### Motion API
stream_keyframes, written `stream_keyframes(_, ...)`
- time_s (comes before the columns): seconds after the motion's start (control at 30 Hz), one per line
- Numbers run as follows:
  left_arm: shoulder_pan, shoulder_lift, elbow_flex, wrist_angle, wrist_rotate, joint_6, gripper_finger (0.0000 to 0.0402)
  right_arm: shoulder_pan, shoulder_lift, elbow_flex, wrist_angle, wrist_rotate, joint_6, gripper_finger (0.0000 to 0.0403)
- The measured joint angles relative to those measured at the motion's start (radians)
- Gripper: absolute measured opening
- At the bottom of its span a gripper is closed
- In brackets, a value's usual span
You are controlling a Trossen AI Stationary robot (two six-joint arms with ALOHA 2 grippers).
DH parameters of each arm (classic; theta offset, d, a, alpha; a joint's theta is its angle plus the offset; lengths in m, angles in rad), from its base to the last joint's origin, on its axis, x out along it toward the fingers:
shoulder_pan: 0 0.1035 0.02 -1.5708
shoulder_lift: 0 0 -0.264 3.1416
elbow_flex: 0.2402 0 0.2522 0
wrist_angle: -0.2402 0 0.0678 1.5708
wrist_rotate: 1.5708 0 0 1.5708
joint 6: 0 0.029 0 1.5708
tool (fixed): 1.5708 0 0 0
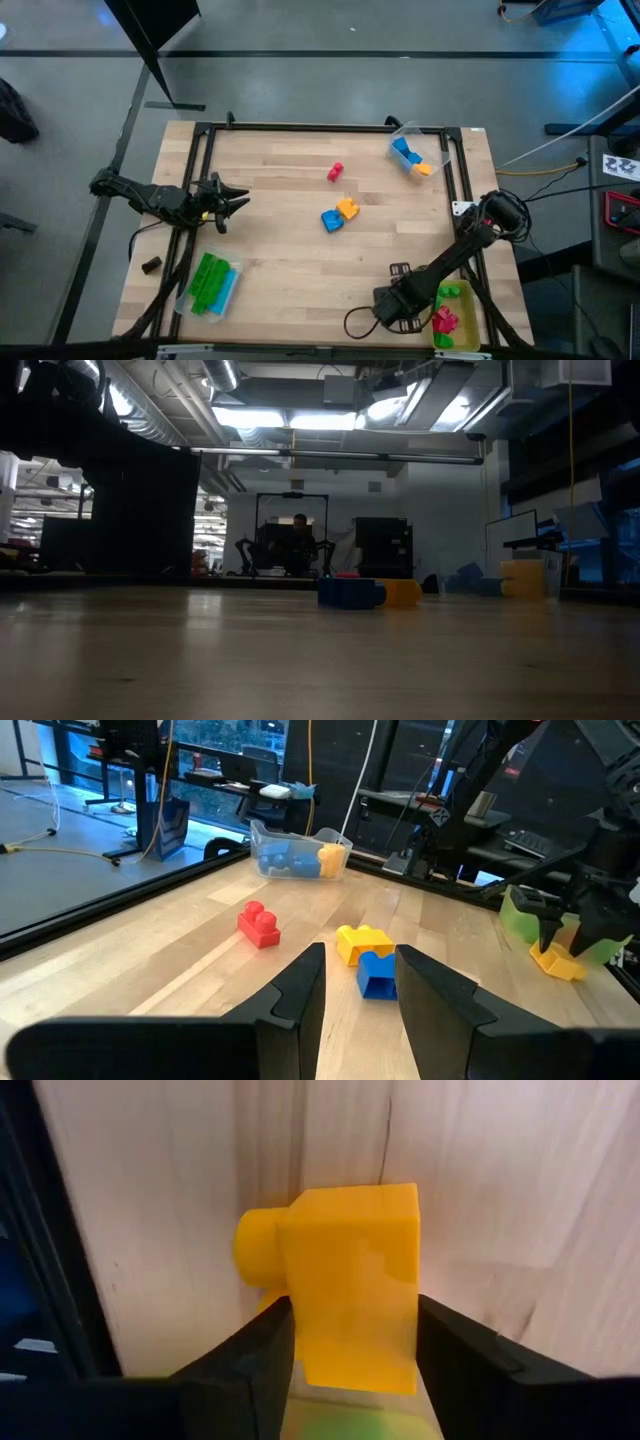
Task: Sort blocks by size
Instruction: Put the bottom 2 stud yellow game piece into the top transparent bin
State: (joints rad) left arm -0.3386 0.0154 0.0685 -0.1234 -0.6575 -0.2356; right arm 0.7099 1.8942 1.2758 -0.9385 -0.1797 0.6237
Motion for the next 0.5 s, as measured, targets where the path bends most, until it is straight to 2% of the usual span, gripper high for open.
stream_keyframes(0.17, 0.0, 0.0, 0.0, 0.0, 0.0, 0.0, 0.0107, -0.045, 0.0, 0.001, 0.004, 0.023, 0.024, 0.0168)
stream_keyframes(0.5, 0.0, 0.0, 0.0, 0.0, 0.0, 0.0, 0.0107, -0.204, -0.001, 0.001, 0.002, 0.033, 0.023, 0.0185)
